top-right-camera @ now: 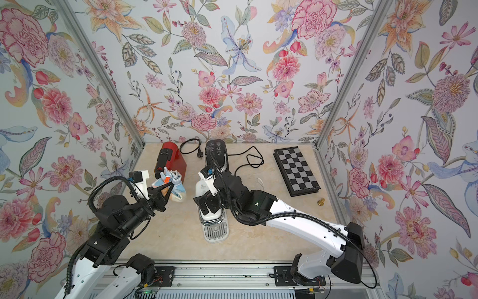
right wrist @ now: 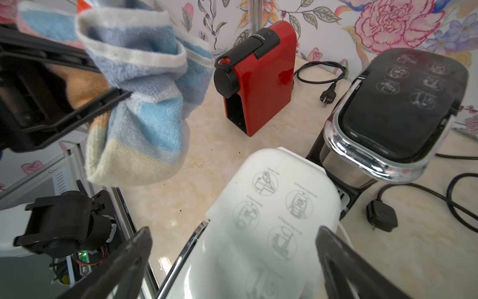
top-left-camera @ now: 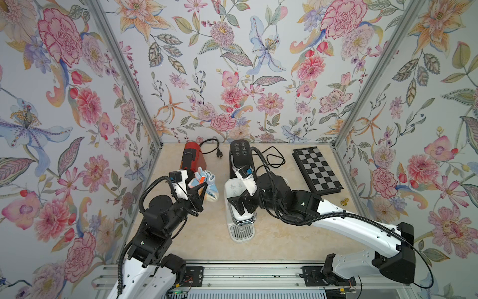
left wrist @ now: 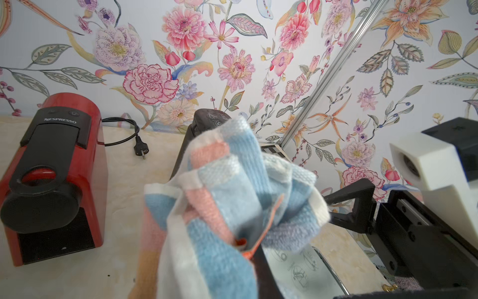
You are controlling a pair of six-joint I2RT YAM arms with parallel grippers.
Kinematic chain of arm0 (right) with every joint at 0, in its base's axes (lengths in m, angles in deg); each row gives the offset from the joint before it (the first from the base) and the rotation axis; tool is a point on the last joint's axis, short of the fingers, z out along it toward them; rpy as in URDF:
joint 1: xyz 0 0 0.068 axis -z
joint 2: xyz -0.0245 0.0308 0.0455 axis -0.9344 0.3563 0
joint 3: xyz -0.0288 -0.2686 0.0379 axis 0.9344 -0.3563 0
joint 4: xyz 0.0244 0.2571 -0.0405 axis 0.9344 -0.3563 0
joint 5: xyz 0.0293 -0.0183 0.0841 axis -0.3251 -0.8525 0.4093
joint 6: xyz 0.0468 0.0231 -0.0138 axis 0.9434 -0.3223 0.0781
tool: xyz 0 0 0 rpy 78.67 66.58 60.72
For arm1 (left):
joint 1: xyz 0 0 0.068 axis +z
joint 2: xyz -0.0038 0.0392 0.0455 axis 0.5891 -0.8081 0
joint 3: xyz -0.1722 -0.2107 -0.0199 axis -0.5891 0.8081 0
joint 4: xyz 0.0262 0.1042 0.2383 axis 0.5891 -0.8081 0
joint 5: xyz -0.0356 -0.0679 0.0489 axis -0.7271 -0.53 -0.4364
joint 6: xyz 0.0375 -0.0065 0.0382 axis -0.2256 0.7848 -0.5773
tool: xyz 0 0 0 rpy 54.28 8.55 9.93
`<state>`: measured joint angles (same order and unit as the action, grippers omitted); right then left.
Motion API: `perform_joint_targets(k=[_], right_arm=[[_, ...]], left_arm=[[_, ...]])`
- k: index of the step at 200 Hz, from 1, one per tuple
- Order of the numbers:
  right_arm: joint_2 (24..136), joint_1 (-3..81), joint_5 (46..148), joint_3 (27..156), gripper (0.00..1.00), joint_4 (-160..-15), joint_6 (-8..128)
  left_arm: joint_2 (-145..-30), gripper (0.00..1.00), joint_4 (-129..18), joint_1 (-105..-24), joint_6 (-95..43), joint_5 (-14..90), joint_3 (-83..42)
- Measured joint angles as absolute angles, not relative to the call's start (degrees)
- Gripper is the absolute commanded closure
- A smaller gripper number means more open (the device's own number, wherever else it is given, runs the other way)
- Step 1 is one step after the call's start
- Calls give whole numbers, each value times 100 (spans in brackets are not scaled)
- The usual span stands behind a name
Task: Wipe the surface of a coffee machine
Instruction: Wipe the dirt from the surface of the coffee machine.
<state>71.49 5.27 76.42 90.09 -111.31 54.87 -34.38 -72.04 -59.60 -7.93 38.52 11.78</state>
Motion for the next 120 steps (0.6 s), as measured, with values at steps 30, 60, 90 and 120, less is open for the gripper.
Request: perform_joint_targets(k=[30, 60, 90, 120], right_arm=[[7451, 479, 7216, 9204, 0, -11666, 5622], [7667, 402, 6960, 9438, 0, -11918, 5738], [7659, 451, 7011, 9440, 4, -11940, 5904], [7608, 750, 7485, 9368, 4, -11894, 6109]], left_arm=[[-3349, 100, -7211, -5960, -793, 4005, 1646], [-3344, 100, -7143, -5960, -793, 3985, 1995], [-3281, 100, -6526, -5960, -769, 3530, 2520], [-3445, 100, -5877, -5960, -721, 2986, 2892]])
